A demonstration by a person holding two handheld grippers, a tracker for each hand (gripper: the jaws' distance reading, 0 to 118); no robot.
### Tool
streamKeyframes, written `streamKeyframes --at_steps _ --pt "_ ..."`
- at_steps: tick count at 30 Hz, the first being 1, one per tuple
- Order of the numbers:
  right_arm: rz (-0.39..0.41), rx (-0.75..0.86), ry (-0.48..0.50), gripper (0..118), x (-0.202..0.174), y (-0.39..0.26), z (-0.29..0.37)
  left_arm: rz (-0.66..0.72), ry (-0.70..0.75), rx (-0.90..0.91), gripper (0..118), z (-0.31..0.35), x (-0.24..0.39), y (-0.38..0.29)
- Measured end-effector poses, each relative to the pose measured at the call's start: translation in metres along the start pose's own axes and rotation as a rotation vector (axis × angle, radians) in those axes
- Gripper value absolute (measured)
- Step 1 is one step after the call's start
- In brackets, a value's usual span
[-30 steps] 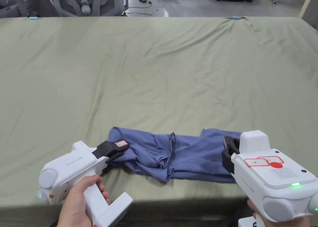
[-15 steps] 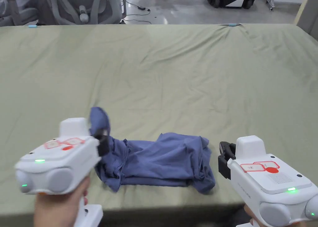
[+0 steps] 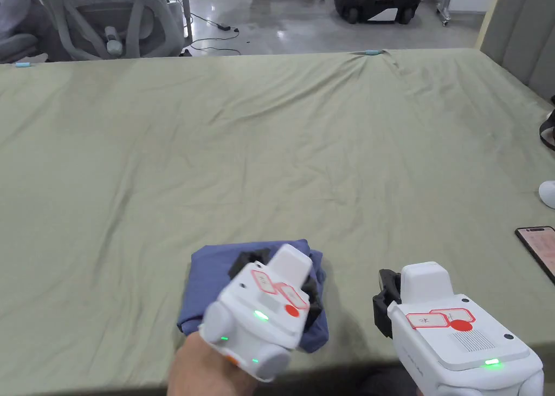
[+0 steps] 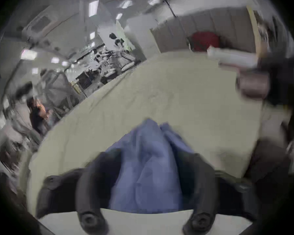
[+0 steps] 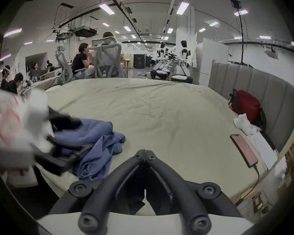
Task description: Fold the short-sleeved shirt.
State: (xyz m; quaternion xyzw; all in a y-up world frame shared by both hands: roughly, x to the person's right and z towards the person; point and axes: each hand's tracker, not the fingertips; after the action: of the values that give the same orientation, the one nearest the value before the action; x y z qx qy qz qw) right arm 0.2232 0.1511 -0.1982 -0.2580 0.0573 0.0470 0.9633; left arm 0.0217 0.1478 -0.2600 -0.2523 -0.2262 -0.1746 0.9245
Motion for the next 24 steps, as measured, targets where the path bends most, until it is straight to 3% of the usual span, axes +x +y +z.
streamKeyframes --at_steps 3,5,6,9,10,15,19,24 --pt "-0.042 -0.005 0.047 0 0.001 0.005 -0.006 0.343 -0.117 0.104 91 0.023 -0.042 0.008" --pt "-0.033 -0.001 0.048 0 -0.003 0.007 -0.010 0.517 -0.089 0.081 90 0.026 -0.063 0.007" --pt "-0.032 -0.002 0.053 0 -0.004 0.009 -0.011 0.594 -0.077 0.054 84 0.019 -0.071 0.001" --pt "-0.020 -0.001 0.060 0 -0.009 0.011 -0.014 0.590 -0.152 -0.061 8 -0.005 -0.067 -0.016" --pt "-0.012 0.002 0.058 0 -0.011 0.011 -0.014 0.591 -0.165 -0.093 0 -0.014 -0.059 -0.020" --pt "-0.034 -0.001 0.058 0 -0.005 0.010 -0.010 0.563 -0.315 -0.161 0 -0.047 -0.013 -0.024" --pt "-0.027 -0.013 0.046 0 -0.002 0.010 -0.009 0.551 -0.284 -0.146 0 -0.048 -0.015 -0.023" --pt "-0.038 -0.060 0.168 0 -0.028 0.021 -0.026 0.607 -0.238 -0.028 0 -0.003 -0.052 -0.021"
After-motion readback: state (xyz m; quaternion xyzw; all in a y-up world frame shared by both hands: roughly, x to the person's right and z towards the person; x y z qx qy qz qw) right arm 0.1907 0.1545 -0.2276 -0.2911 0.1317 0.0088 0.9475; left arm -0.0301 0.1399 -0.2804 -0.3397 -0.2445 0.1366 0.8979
